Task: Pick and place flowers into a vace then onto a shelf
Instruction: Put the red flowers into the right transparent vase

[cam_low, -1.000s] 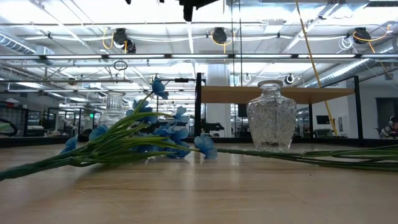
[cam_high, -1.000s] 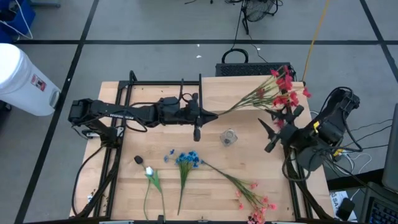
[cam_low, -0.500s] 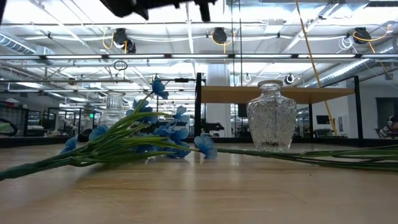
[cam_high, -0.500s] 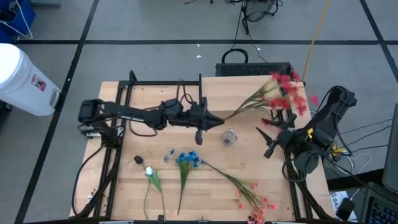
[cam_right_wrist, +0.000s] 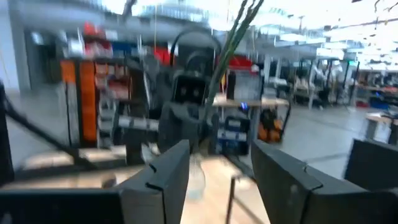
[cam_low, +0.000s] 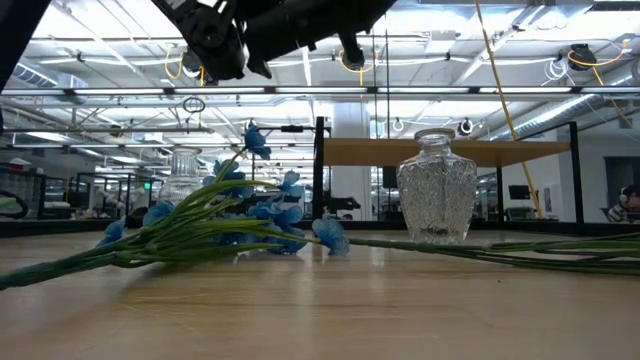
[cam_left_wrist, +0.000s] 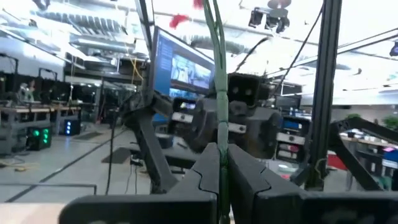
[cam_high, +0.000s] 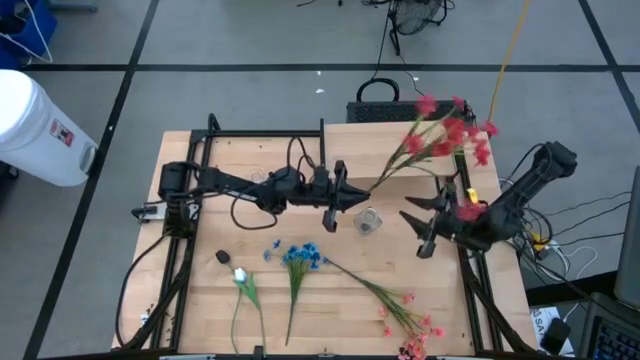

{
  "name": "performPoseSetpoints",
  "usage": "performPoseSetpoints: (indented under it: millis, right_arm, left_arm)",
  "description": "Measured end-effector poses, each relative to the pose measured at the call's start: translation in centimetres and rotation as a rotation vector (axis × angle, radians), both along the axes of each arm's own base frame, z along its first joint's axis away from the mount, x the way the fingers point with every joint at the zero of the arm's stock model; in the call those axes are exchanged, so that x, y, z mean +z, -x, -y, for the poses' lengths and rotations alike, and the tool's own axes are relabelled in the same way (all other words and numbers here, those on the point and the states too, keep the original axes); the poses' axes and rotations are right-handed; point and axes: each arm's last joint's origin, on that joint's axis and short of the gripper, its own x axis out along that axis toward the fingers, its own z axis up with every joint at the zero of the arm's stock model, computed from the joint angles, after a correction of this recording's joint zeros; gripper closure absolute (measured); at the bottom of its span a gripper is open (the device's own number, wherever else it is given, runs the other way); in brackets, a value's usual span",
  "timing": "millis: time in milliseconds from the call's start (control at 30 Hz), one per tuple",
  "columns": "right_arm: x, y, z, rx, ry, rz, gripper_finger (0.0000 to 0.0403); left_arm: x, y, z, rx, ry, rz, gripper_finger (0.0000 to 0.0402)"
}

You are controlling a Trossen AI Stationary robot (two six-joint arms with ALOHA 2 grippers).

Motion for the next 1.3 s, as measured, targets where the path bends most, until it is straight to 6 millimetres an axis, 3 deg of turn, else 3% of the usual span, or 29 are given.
performPoseSetpoints:
  millis: [300, 667, 1000, 1300]
  right_arm:
    - [-0.4, -1.4, 2.3, 0.102, -0.05, 0.155, 0.0243]
    - [-1.4, -3.6, 4.3, 0.179, -0.119, 0.167, 0.0243]
    - [-2.3, -5.4, 5.3, 0.287, -0.147, 0.177, 0.0243]
    - [-1.7, -6.9, 5.2, 0.281, -0.137, 0.17, 0.0251]
  left_arm:
    - [-0.4, -0.2, 0.4, -0.006, -0.022, -0.041, 0.039]
    - [-0.3, -0.2, 0.8, -0.007, -0.028, -0.039, 0.039]
    - [-0.5, -0.2, 0.8, -0.008, -0.027, -0.06, 0.039]
    - [-0.7, -0.3, 0.8, -0.008, -0.027, -0.074, 0.039]
